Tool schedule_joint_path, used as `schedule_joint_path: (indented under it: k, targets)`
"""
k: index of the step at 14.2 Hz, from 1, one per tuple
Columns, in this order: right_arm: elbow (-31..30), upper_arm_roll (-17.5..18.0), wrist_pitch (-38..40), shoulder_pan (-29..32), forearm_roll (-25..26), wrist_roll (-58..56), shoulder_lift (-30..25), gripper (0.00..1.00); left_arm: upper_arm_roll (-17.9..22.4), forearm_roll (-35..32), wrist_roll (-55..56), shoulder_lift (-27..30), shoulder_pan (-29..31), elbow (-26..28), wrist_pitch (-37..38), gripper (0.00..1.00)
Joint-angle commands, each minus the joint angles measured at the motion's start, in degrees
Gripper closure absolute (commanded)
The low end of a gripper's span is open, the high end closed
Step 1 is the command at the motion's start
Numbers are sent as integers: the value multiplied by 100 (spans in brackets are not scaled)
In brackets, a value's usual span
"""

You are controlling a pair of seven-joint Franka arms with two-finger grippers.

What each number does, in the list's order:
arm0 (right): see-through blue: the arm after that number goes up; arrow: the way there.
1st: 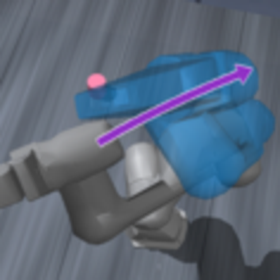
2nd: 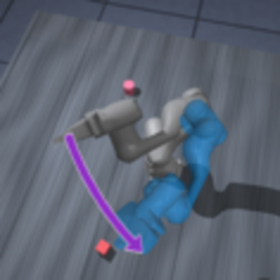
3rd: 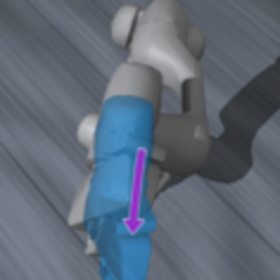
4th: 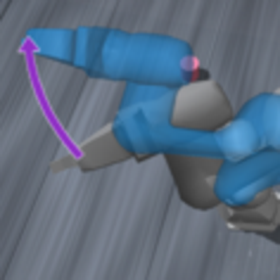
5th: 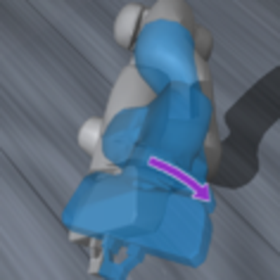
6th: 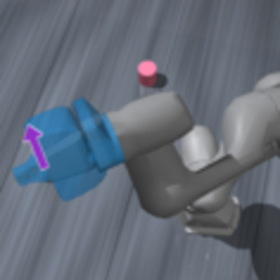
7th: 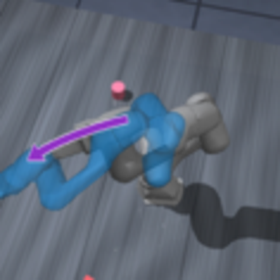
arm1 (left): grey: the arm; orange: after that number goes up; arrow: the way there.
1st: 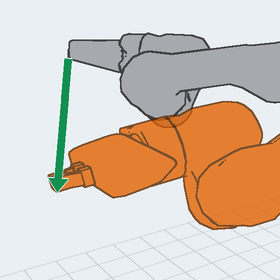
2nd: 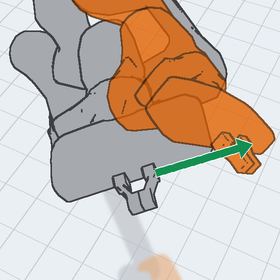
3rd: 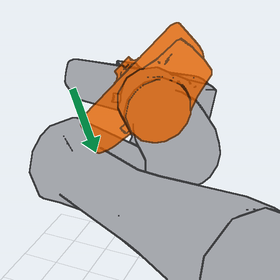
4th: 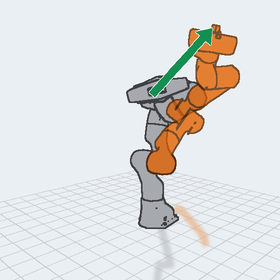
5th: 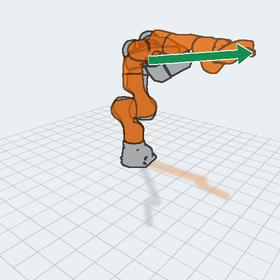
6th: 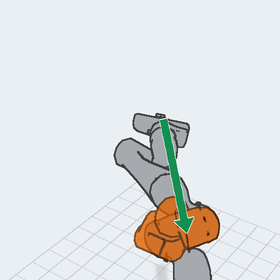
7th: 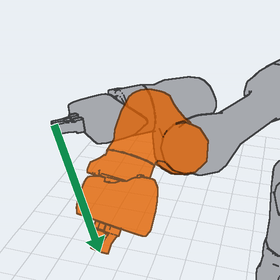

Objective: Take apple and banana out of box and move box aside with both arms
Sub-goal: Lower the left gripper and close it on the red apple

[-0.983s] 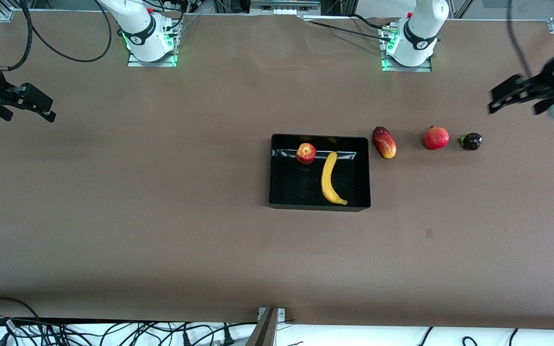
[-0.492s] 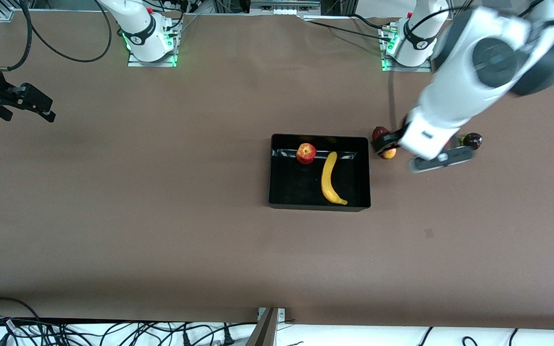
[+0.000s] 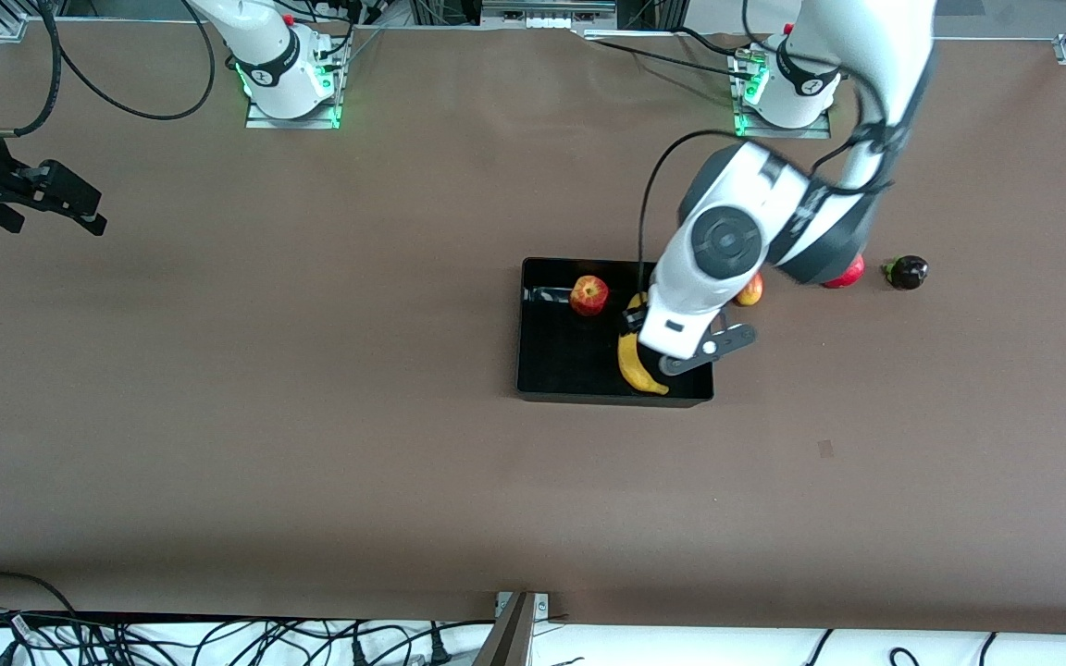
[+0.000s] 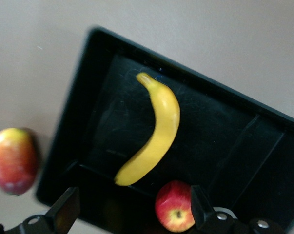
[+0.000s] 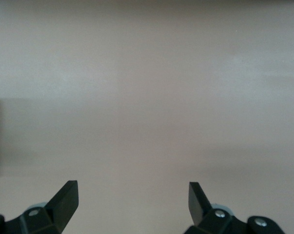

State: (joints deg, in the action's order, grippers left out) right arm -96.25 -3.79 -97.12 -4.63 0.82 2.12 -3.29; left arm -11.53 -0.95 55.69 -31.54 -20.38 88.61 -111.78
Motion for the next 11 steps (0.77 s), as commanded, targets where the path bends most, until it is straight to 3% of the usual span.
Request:
schedule_joint_path:
  k: [1, 11]
  targets:
    - [97, 45, 35, 76, -29, -63, 48, 0, 72, 7, 336, -491, -264, -195, -422, 0]
    - [106, 45, 35, 76, -29, -63, 48, 0, -156, 367, 943, -933, -590, -64, -1047, 0]
